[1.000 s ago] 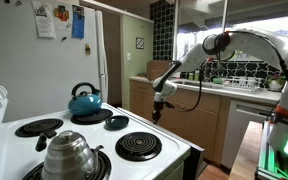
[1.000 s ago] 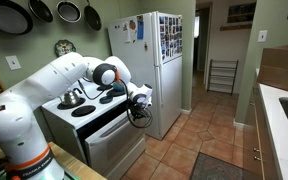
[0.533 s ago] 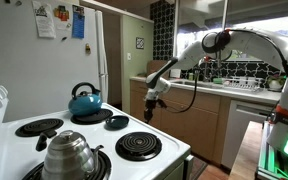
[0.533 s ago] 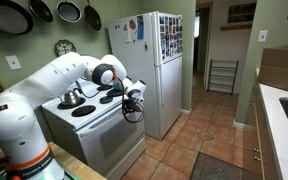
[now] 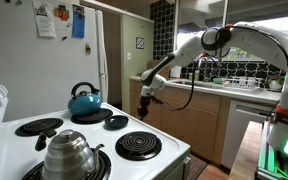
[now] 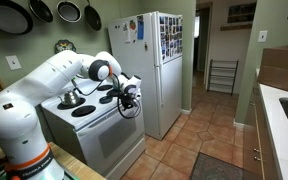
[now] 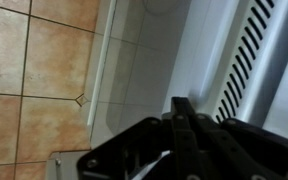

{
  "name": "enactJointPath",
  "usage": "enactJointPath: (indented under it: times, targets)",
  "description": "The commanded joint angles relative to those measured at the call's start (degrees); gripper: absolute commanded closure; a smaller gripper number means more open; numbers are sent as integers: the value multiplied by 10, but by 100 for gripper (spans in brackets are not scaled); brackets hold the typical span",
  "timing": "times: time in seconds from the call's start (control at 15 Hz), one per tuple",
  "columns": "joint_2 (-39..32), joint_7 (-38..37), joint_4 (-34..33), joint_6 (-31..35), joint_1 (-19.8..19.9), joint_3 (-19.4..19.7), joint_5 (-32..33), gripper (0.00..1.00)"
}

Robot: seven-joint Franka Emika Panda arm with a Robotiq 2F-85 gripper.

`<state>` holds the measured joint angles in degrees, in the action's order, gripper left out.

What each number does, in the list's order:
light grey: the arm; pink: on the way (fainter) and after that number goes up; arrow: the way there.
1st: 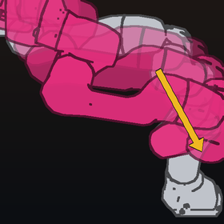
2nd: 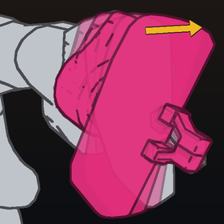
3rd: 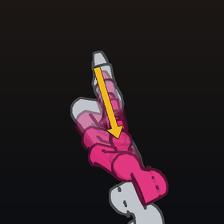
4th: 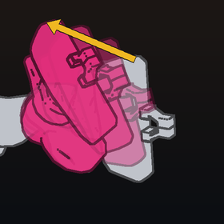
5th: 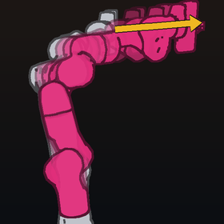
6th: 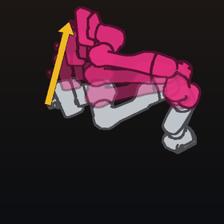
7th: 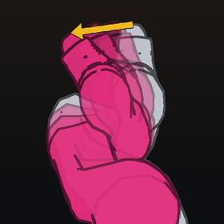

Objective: Push the oven door until its closed fully

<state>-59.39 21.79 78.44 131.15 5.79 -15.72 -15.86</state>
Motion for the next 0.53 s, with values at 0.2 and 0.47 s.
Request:
enactJointPath:
  times: [0.2,0.47]
  targets:
    - [151,-90,151,20,-29,76,52,100]
    - [248,-75,241,15,-20,83,66,59]
